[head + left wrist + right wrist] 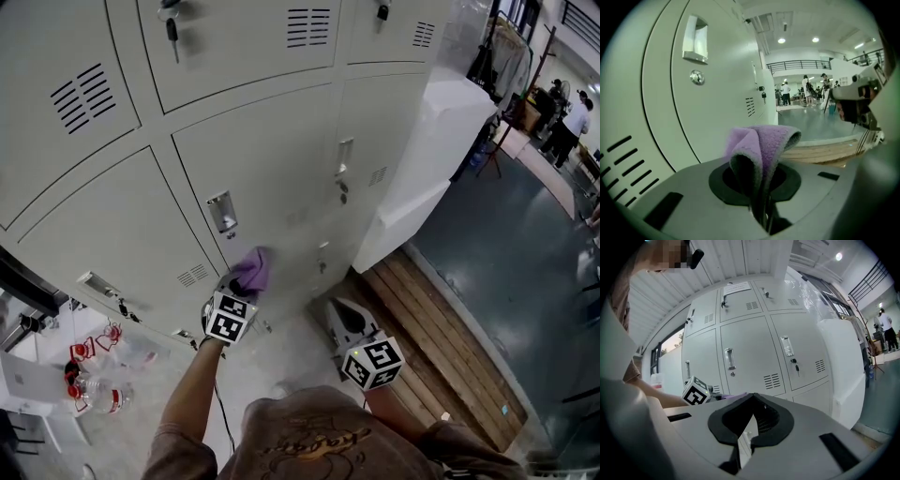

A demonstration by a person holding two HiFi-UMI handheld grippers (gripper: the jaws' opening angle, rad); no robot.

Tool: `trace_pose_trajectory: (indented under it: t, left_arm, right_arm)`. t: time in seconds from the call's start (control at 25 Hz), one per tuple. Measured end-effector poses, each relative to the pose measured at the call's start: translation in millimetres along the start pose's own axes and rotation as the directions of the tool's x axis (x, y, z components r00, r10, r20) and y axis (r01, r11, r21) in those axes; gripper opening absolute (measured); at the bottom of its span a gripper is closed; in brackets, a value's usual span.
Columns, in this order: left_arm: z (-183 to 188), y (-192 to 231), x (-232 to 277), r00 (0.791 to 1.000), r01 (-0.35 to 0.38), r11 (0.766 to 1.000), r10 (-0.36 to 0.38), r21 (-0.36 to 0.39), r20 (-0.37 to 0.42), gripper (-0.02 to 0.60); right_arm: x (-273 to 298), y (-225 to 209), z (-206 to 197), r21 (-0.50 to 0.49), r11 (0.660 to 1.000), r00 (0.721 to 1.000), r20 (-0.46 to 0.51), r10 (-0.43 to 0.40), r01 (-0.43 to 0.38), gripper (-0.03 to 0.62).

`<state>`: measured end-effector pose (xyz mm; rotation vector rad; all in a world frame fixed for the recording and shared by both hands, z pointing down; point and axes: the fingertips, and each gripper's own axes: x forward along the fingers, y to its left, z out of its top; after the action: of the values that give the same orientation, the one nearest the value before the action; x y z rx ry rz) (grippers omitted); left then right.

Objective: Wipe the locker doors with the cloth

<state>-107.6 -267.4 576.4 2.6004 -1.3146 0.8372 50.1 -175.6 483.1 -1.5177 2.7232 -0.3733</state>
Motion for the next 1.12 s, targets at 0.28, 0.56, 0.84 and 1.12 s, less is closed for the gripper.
trace_pose_trajectory:
  t: [0.28,0.56,0.84,1.12]
  left_arm:
    - [26.8,-18.0,-19.6,0.997,0.008,1.0,-0.008,0.006,0.082,0.038]
    - [98.3,-19.9,-53.2,0.973,-0.026,0.996,0.005,0.086,0.231,0.038]
    - [195.0,-20.1,-104.3,0.916,-0.097,0.973,0.005,0.209,0.402,0.038]
    - [286.0,0.0,-158.3,0.842,-0.204,0.942,0.03,0.266,0.539,0.038]
  right_arm:
    - [-0.1,4.9,-3.5,0.005,1.0,1.0,-0.002,0.012,-0.012,-0.003]
    - [0.0,8.0,-1.9,0.003,1.0,1.0,0.004,0.024,-0.024,-0.003]
    - [-2.9,6.9,0.6,0.0,1.0,1.0,0.011,0.024,-0.024,-0.003]
    - [-4.9,9.3,3.3,-0.002,0.999,0.999,0.018,0.032,-0.032,-0.003]
